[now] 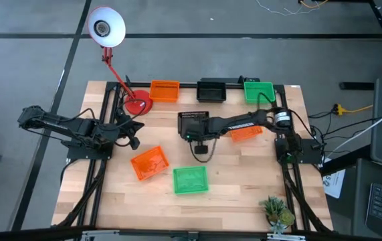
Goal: Stack baskets by color
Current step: Stack the bottom black bin on top of the stacked black bin
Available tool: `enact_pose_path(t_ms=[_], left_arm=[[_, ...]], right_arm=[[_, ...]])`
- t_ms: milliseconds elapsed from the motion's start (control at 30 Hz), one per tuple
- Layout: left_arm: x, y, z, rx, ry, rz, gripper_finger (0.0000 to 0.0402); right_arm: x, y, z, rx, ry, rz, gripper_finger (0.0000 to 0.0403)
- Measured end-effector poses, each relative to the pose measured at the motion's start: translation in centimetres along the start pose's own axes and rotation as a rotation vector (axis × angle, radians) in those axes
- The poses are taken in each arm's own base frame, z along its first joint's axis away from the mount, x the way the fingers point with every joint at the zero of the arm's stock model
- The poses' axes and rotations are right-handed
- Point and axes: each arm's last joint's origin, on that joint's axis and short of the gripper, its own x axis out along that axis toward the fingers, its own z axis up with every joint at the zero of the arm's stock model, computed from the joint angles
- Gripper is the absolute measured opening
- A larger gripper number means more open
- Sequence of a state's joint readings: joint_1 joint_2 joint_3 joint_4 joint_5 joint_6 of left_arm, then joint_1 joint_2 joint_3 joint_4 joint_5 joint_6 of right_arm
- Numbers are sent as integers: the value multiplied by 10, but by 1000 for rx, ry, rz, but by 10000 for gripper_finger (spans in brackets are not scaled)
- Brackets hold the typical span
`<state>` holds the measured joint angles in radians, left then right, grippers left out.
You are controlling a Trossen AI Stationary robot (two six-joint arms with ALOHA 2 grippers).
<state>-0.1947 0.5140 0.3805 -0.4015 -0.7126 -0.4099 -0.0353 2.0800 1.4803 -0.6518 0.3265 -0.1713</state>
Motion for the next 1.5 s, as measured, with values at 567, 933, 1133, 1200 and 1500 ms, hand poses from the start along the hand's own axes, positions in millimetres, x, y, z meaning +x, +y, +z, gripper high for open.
enact_pose_path(t_ms=[567,933,1133,1200,1500], left_arm=[[0,0,0,4,-1,7,0],[0,0,0,6,-1,7,0],[0,0,0,29,-1,8,0],[0,0,0,29,-1,8,0],[0,0,0,29,-2,8,0]], right_arm=[[-130,-141,-59,150,-86,-292,1],[-54,-212,-80,165,-163,-107,0],[-22,-213,-87,117,-93,-34,0],[-15,-213,-89,101,-68,-18,0],[-10,-210,-95,88,-18,29,0]])
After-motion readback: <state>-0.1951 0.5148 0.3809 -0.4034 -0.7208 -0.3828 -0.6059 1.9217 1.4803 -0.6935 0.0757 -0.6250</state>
